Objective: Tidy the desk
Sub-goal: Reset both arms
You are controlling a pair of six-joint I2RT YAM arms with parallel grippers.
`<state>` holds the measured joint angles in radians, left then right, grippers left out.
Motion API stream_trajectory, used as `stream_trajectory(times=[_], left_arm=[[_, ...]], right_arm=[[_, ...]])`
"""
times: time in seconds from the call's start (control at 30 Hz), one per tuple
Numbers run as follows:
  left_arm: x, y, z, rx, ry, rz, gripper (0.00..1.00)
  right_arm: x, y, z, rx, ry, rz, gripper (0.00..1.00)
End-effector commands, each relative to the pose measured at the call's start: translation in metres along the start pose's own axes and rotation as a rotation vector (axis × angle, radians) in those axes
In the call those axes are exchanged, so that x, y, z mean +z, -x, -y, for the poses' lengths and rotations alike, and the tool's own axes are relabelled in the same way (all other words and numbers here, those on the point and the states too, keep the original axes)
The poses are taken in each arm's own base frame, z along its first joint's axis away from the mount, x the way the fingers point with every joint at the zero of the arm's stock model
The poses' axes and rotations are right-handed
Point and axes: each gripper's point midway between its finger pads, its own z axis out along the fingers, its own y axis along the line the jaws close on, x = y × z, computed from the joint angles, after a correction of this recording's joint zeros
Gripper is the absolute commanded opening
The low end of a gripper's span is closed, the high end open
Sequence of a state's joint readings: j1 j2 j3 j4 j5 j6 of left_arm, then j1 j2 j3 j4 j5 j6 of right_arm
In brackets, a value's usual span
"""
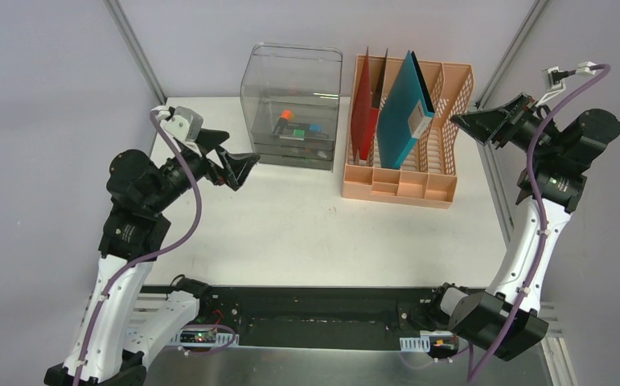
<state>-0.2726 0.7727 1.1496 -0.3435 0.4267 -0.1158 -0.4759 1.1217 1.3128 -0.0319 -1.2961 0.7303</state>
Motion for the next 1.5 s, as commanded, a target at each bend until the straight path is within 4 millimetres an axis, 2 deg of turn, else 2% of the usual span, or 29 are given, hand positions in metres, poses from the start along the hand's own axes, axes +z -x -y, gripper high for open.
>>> stream_trajectory(times=[0.0,0.37,1.23,1.47], left_arm=[[-0.007,0.018,0.002,-0.003,0.013,0.046,0.99],[0.0,0.005,-0.006,-0.022,0.033,0.013,0.99],[0.015,-0.009,-0.011,-0.058,0.021,-0.022,0.99],[0.015,-0.008,-0.01,-0.06,0.017,-0.022,0.99]], right_arm=[[-0.002,-0.005,-0.008,-0.032,0.012,-0.005,1.0],[-0.002,-0.011,0.0,-0.035,0.014,-0.017,1.0],[-0.002,-0.021,0.021,0.003,-0.028,-0.021,1.0],[-0.003,-0.01,0.038,0.031,-0.141,0.046,1.0]])
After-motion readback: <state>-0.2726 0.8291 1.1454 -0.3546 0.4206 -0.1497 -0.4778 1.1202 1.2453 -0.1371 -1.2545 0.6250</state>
